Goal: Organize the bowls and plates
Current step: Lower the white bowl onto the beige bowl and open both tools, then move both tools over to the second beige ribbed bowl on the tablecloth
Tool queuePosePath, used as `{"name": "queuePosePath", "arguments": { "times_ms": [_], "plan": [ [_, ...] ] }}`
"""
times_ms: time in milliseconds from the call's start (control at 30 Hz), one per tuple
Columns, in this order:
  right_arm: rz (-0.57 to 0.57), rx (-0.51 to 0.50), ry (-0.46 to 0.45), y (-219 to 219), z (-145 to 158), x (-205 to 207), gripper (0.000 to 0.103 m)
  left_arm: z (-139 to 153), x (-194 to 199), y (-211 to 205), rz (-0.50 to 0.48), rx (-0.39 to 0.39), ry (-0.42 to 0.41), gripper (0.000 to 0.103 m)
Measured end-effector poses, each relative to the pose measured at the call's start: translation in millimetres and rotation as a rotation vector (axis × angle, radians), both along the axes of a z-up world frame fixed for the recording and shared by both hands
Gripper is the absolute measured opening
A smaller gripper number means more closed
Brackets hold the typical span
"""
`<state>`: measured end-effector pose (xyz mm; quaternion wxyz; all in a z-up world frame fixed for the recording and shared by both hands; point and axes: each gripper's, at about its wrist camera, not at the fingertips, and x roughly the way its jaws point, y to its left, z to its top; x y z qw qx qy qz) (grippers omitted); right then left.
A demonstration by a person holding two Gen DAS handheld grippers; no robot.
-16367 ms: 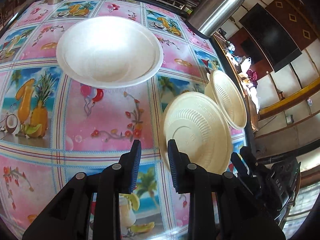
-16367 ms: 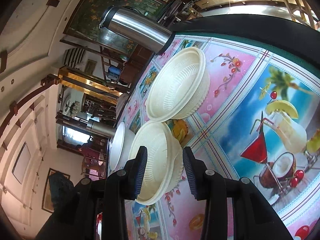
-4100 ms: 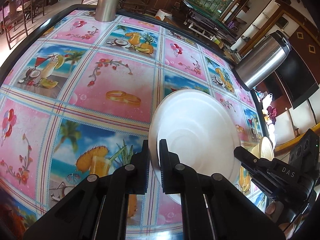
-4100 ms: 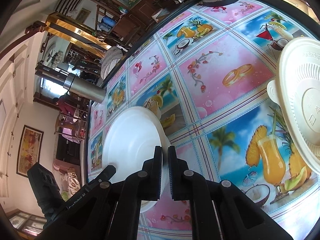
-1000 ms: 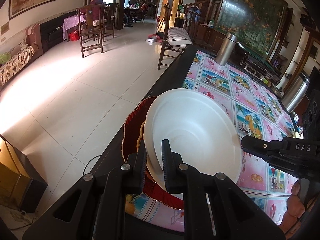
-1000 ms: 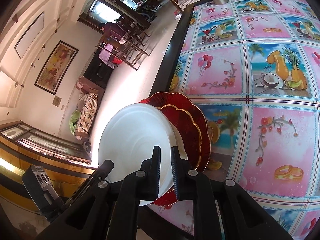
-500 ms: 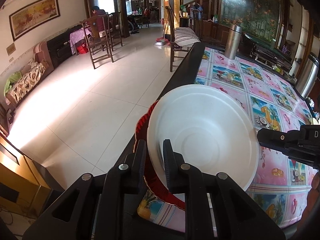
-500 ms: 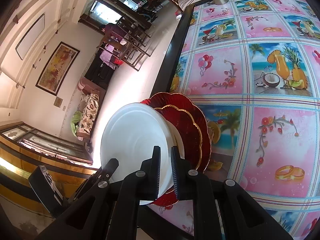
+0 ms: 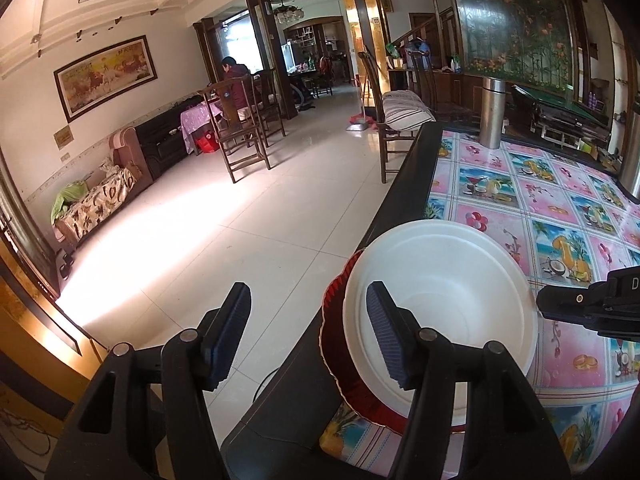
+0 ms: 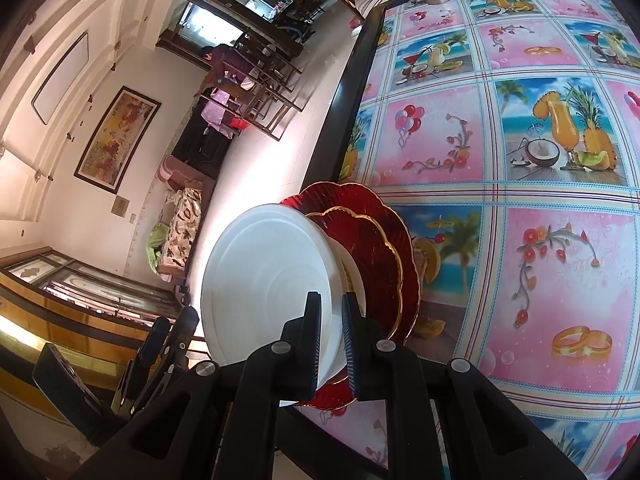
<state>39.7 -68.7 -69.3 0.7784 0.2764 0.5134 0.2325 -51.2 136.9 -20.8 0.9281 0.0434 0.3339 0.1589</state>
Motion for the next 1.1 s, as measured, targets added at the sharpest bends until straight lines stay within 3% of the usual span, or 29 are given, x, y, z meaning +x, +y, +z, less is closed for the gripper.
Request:
{"name": "queuePosePath", "arguments": {
  "times_ms": [367,600,1100],
  "plan": [
    [-0.025,0.031,-0.005,-19.1,3.1,-1.4,0.013,15.0,-7.1,-3.0,0.042,0.029,-0.052,0.060],
    [-0.048,0.060,-0.007,-38.5,3.8,-4.4,0.013,28.2,-12.1,-19.7,0.039,0.056,-0.098,0.068],
    [-0.134,0.140,-0.025,-116.9,2.3,-18.7,0.014,38.1,-12.7,-115.2,-0.112,0.128,-0.109,0.069]
  ]
}}
